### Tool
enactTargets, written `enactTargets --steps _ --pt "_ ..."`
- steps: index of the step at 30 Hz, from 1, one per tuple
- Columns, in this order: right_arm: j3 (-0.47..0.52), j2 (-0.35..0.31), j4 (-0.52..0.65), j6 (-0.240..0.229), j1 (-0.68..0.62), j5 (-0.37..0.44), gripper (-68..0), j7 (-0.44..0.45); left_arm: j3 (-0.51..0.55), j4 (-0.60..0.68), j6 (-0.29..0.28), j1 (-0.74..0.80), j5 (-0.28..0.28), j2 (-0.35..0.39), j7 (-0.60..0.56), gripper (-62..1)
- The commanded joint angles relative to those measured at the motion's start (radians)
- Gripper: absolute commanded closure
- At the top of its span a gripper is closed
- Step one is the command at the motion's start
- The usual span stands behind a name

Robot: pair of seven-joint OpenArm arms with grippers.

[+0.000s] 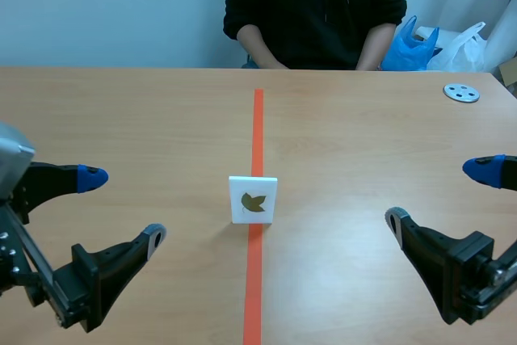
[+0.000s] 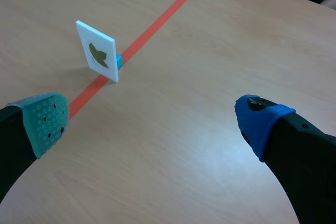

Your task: Sort the leaf by its shape. The table is split by an orange tape line. A compound leaf with several leaflets goes to the left side, a simple leaf with one blade goes to the right side. Return to the home posture when a red brick is placed on the table.

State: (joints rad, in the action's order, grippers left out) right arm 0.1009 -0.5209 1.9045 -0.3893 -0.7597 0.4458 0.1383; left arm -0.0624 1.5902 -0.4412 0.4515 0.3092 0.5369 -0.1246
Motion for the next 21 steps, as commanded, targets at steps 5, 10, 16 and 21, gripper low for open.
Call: enactTargets --steps 5,10,16,21 --pt "0.011 0.001 0.016 0.0 0.009 0.014 -67.9 0.018 -0.107 -0.137 -0.004 -0.15 -0.068 -0.016 -0.089 -62.3" --pt "0.011 0.001 0.016 0.0 0.009 0.014 -67.9 0.018 -0.194 -0.29 -0.005 -0.285 -0.125 -0.066 -0.146 -62.3" --pt "0.011 0.001 0.016 0.0 0.009 0.014 -67.9 0.018 -0.299 -0.47 -0.011 -0.436 -0.224 -0.166 -0.227 -62.3" --pt "0.011 0.001 0.016 0.0 0.009 0.014 -67.9 0.018 -0.382 -0.618 -0.008 -0.55 -0.3 -0.249 -0.291 -62.3"
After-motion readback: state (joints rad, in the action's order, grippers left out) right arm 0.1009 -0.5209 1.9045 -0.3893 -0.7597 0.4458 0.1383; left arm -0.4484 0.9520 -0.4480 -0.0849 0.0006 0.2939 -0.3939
